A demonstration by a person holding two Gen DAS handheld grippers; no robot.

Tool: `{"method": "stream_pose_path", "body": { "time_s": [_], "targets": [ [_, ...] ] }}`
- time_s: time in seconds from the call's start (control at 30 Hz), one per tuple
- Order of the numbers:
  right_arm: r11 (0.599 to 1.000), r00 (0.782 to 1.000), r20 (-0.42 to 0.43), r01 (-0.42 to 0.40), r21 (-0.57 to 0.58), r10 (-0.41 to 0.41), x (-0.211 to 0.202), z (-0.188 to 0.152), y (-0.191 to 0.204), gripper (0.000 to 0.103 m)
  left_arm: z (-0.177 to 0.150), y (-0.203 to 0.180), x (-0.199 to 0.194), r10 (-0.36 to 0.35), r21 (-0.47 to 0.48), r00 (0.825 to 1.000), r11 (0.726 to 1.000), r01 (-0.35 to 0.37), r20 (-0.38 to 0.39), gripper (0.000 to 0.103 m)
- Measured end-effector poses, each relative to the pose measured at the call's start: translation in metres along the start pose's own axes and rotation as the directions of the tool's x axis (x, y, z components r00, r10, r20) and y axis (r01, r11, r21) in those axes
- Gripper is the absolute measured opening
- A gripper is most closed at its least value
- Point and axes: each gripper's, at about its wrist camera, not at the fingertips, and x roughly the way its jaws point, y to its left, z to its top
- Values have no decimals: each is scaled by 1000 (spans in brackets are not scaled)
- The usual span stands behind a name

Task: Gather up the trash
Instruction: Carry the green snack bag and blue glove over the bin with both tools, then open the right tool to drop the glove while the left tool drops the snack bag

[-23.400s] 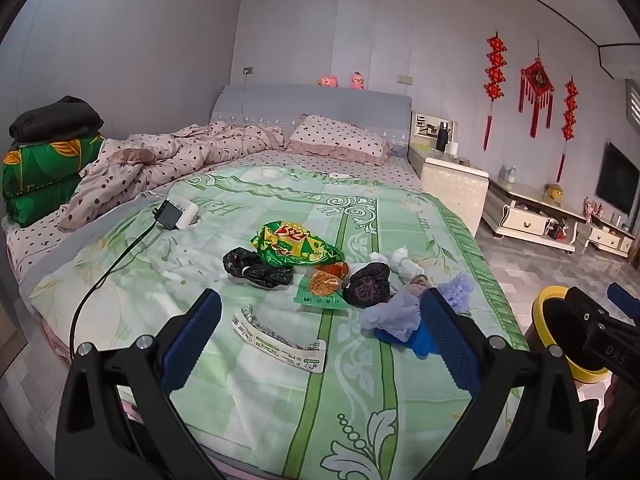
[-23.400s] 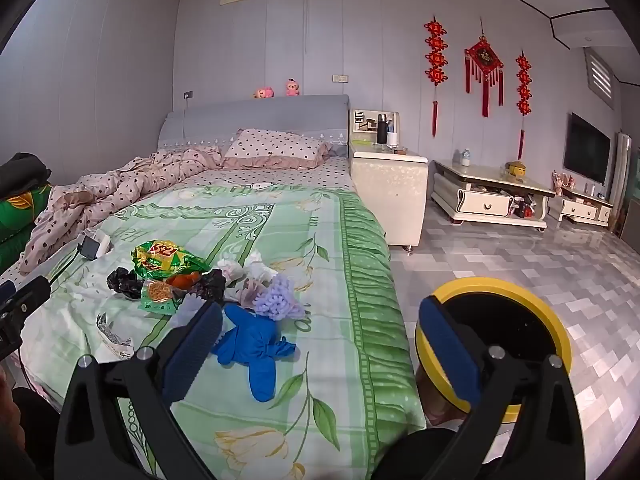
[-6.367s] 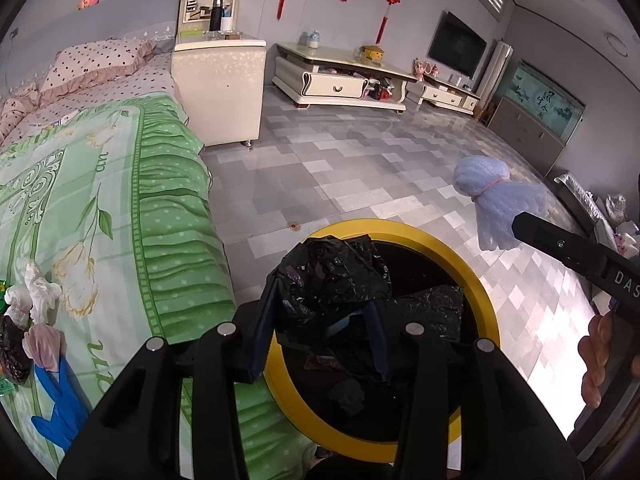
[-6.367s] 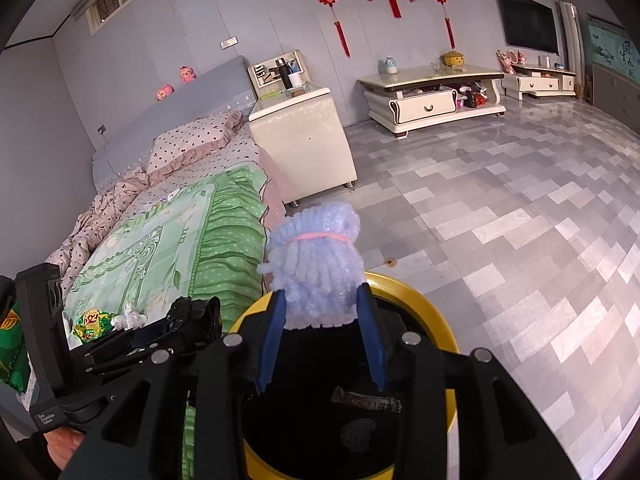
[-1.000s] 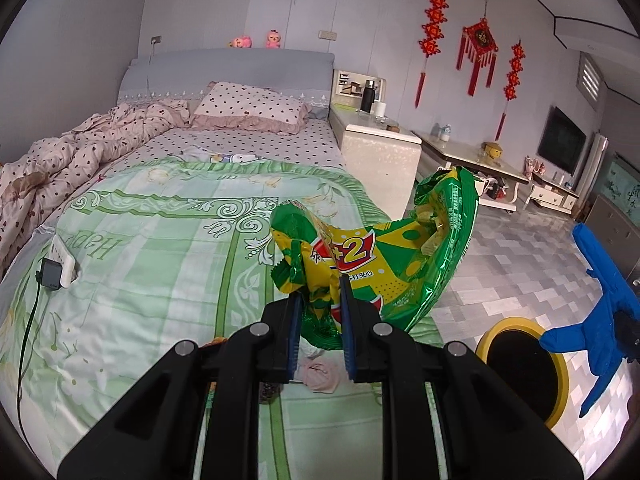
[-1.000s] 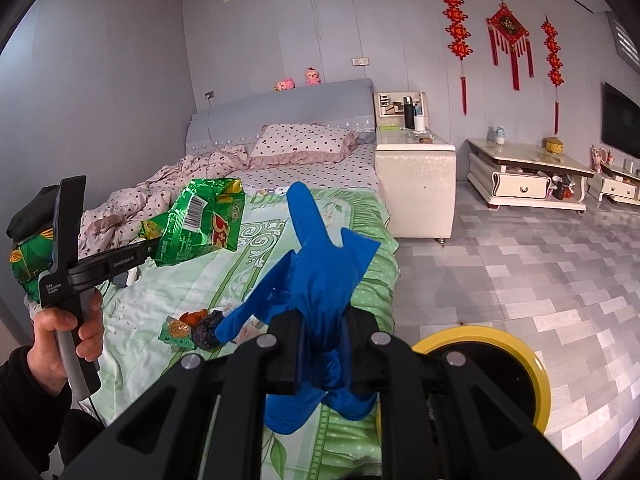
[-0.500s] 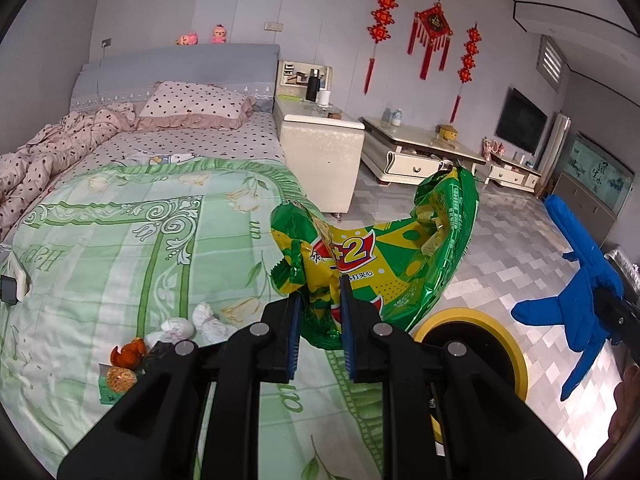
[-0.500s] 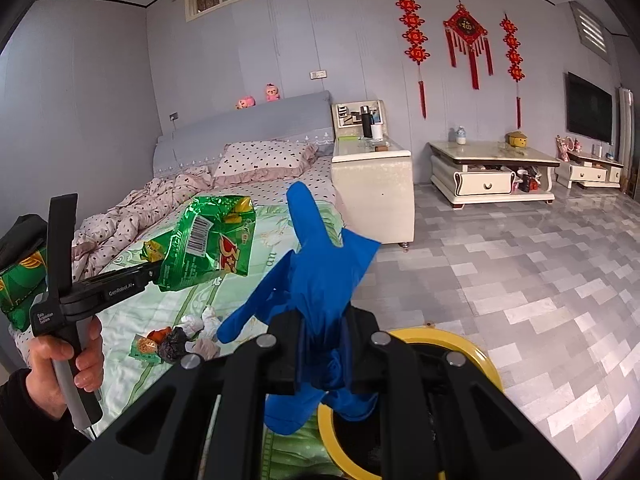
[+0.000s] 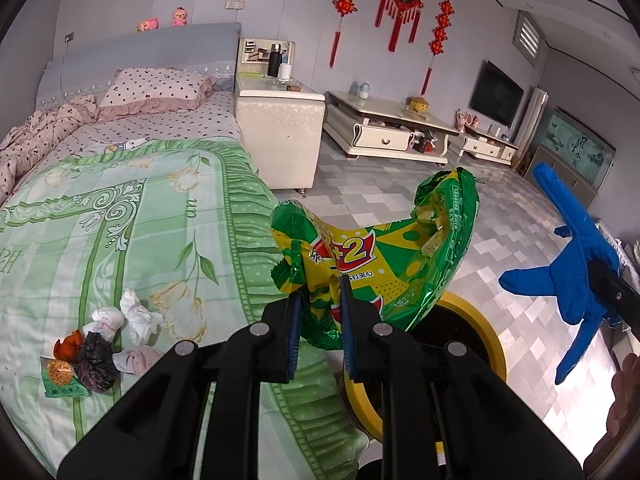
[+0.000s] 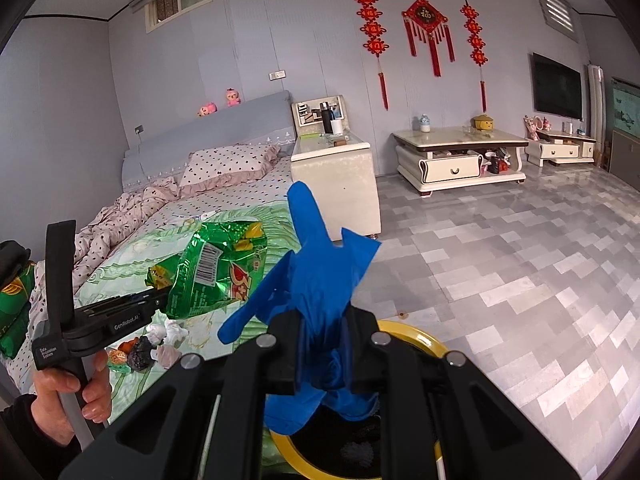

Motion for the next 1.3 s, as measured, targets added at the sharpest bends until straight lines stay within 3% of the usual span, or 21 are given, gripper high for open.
{"method": "stream_pose_path", "body": {
  "time_s": [0.5,0.8,1.13,1.3],
  "targets": [
    [996,996,-74,49,81,-43,38,-16,-45,14,-30,-28,89,-34,5,989,999,35,-145,17],
    [993,994,-101,61,105,-50,52,-21,-59,18,-41,-42,115,-73,-2,980,997,74,-183,24],
    [990,992,-100,88,112,-77,47,-22,-55,44,-42,-44,104,-83,16,984,996,87,-158,49],
    [990,993,-87,88,113,-79,41,-21,-53,49,-41,-28,91,-80,-3,988,997,81,-131,60]
  ]
}}
